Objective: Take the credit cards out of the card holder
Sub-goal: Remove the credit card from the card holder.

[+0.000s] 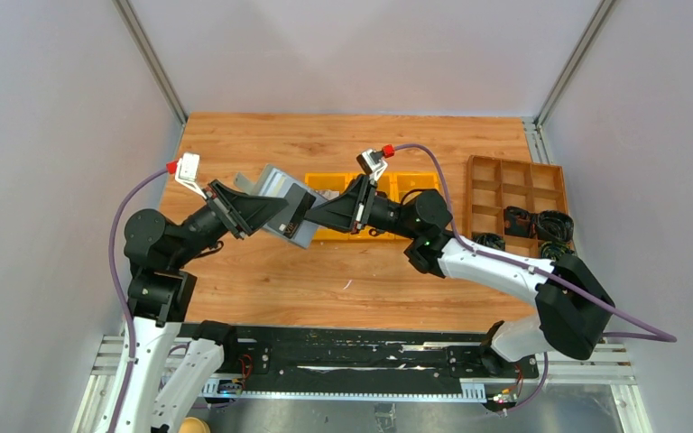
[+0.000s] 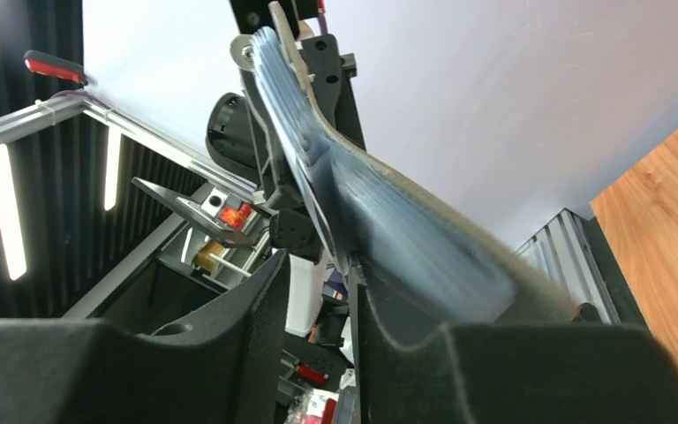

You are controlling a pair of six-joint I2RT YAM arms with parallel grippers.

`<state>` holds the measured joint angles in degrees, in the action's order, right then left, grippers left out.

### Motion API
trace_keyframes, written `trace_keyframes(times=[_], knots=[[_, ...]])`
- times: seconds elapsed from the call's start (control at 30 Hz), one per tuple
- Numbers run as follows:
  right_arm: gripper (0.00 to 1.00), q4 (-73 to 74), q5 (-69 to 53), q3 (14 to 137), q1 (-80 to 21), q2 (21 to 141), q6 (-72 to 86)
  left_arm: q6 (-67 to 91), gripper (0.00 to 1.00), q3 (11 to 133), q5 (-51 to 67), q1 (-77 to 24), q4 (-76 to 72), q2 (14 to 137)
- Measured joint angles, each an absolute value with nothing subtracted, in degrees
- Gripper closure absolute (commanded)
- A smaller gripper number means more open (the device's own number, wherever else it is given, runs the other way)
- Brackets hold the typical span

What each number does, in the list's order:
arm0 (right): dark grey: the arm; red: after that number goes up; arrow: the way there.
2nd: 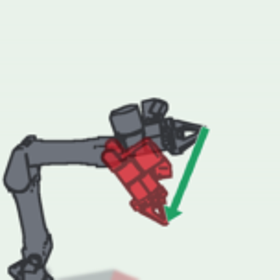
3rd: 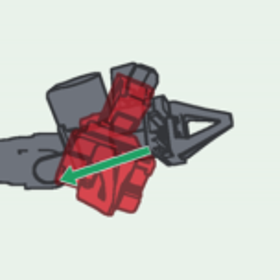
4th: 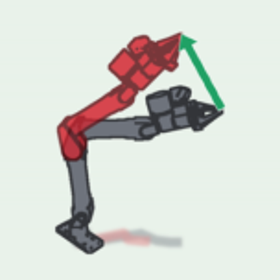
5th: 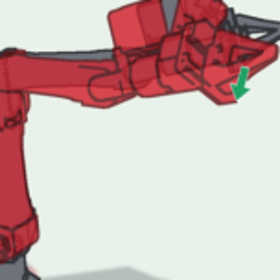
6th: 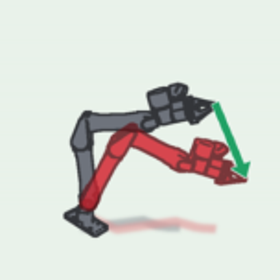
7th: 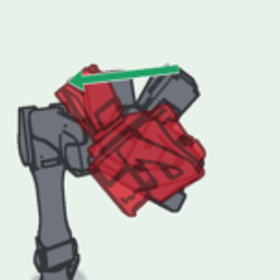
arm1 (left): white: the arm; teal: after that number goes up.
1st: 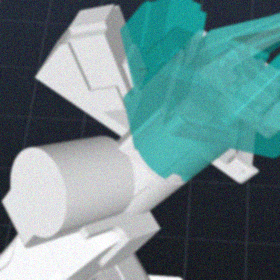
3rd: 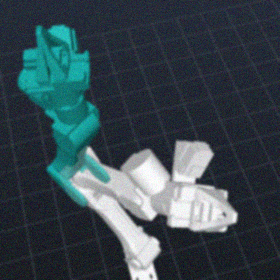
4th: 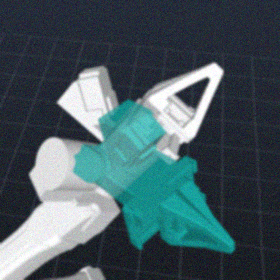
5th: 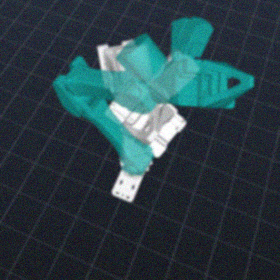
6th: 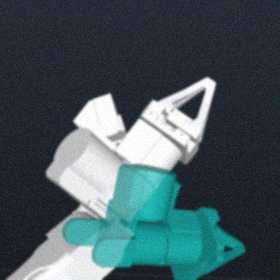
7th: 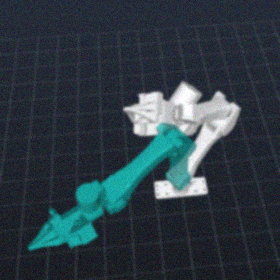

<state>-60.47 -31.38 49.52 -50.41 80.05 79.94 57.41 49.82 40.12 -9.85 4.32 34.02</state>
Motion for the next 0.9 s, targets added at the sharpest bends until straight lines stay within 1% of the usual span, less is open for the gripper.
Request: trace_keyframes(times=[0.07,0.1,0.23,0.4,0.53,0.67,0.8,0.9], knots=[[0.54,-61.21,-31.29,49.54,-50.57,80.09,80.34,57.41,1.0,49.82,39.75,-9.74,4.73,34.02],[0.54,-61.69,-31.27,49.54,-50.61,80.16,80.6,57.45,1.0,49.87,39.62,-9.69,4.91,34.04],[0.64,-64.47,-31.22,50.39,-50.65,81.73,82.21,57.49,1.0,50.59,39.38,-9.5,5.67,34.7],[0.69,-67.13,-31.29,52.77,-50.65,84.34,84.38,57.47,1.0,53.12,39.13,-9.43,6.11,35.79],[0.81,-68.16,-31.18,52.9,-50.65,84.4,84.75,57.54,1.0,53.36,39.38,-9.43,6.15,35.79],[0.99,-68.73,-30.94,52.93,-50.76,84.62,85.21,57.52,1.0,53.36,39.42,-9.45,6.13,35.53],[1.0,-70.43,-30.57,52.07,-50.76,84.68,85.36,57.3,1.0,53.19,39.38,-9.45,6.2,35.33],[1.0,-72.44,-29.5,48.77,-50.72,83.85,85.3,56.77,1.0,53.04,39.16,-9.45,6.72,35.33]])
